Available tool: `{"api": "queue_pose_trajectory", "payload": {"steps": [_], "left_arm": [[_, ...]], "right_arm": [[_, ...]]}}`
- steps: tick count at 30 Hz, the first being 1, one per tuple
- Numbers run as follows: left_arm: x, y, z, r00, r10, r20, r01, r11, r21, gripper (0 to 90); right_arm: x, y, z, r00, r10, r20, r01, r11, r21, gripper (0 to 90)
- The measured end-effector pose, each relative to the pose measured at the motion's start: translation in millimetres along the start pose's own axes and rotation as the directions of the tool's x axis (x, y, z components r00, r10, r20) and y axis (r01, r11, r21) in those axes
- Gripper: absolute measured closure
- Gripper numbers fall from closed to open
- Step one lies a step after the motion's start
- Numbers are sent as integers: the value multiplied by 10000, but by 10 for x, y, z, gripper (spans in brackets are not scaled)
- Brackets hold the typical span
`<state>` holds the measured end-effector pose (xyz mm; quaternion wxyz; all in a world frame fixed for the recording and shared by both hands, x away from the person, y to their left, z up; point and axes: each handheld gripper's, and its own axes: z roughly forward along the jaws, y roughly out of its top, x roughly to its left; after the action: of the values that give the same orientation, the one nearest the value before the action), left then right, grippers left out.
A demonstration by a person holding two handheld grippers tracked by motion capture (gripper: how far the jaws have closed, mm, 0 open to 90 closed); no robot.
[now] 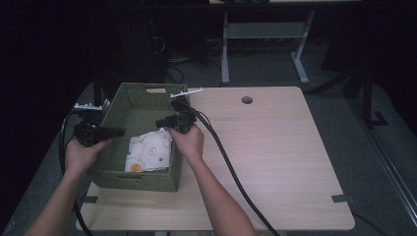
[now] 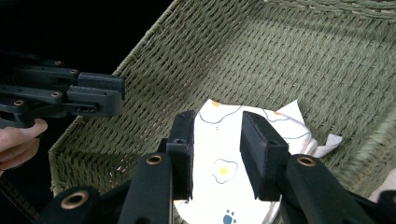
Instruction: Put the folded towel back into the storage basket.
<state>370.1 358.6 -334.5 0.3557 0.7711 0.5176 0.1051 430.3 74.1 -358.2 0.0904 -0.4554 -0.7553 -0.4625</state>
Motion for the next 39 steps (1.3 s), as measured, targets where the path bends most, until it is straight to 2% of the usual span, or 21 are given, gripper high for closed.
{"api": "queue_pose_trajectory", "payload": {"steps": [11, 18, 20, 31, 39], "left_arm": [[-57, 19, -5, 9996, -125, 234, 129, 9998, -170, 669], [-172, 58, -22, 9990, 83, 435, -67, 9993, -364, 632], [-207, 57, -29, 9985, 250, 496, -233, 9991, -354, 613], [-279, 79, -60, 9969, 207, 754, -160, 9979, -620, 572], [-391, 119, -110, 9933, 371, 1093, -270, 9953, -927, 543]], "right_arm": [[-43, 13, -89, 9994, -93, -331, 92, 9999, -39, 597], [-82, -8, -271, 9993, -40, -366, 28, 9994, -338, 562], [-85, -15, -326, 9991, 3, -414, -20, 9992, -406, 554], [-147, -2, -562, 9992, -268, -282, 253, 9983, -526, 520], [-258, -26, -771, 9997, -151, -206, 137, 9977, -669, 472]]}}
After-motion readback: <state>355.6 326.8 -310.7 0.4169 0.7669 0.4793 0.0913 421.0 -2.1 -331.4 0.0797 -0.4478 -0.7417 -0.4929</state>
